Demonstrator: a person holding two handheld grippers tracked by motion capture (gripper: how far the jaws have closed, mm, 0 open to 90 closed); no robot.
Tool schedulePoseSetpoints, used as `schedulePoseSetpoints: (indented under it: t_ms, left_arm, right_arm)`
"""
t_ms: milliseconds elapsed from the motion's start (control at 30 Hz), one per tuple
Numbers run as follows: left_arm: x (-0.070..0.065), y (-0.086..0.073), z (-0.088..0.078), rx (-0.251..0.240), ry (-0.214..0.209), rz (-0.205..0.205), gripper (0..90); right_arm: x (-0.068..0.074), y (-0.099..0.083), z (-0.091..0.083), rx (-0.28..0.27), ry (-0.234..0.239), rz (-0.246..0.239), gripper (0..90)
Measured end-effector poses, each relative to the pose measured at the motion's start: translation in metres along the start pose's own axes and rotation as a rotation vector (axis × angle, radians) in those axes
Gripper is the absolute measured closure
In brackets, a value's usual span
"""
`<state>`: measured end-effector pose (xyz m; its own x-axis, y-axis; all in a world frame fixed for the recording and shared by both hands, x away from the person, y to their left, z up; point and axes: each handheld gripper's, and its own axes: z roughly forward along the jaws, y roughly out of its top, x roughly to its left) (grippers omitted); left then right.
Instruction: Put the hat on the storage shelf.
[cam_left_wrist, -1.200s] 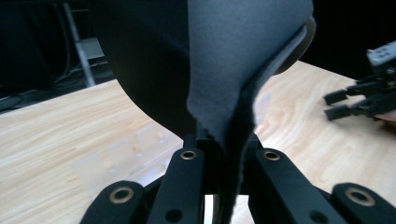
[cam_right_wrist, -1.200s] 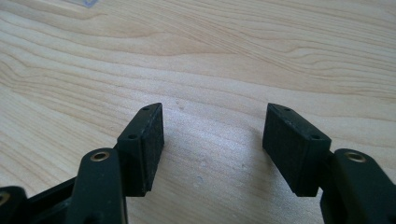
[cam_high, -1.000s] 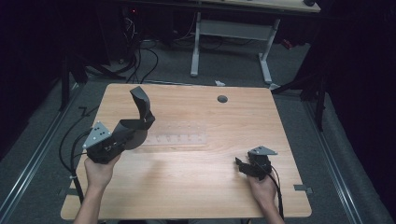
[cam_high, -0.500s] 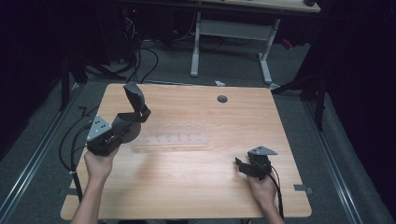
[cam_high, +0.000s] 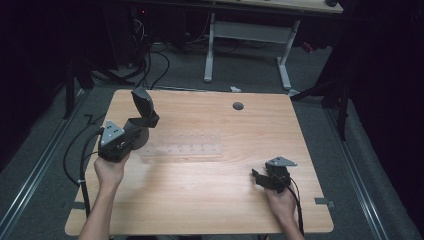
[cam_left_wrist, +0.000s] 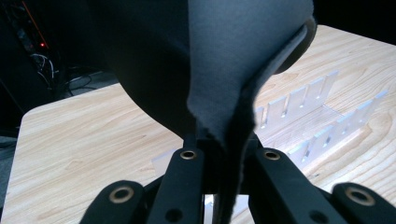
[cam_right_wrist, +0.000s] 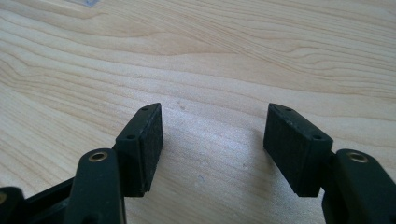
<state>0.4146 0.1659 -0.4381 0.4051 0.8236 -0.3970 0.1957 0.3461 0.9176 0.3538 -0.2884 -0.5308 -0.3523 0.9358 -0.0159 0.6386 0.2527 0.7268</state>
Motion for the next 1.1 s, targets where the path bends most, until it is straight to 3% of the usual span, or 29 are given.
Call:
schedulePoseSetpoints:
  t_ms: [733,1033,1100]
  left_arm:
    - [0.004,-0.012,0.012,-0.010,0.040,-0.024,86.0]
    - [0.003,-0.022,0.019,0.001,0.056,0.007,86.0]
    - [0.005,-0.024,0.020,-0.003,0.060,-0.003,86.0]
  right_arm:
    - [0.000,0.000,0.000,0.000,0.000,-0.001,37.7]
    - [0.001,0.000,0.000,0.001,0.000,-0.007,37.4]
    - [0.001,0.000,0.000,0.001,0.002,-0.007,37.3]
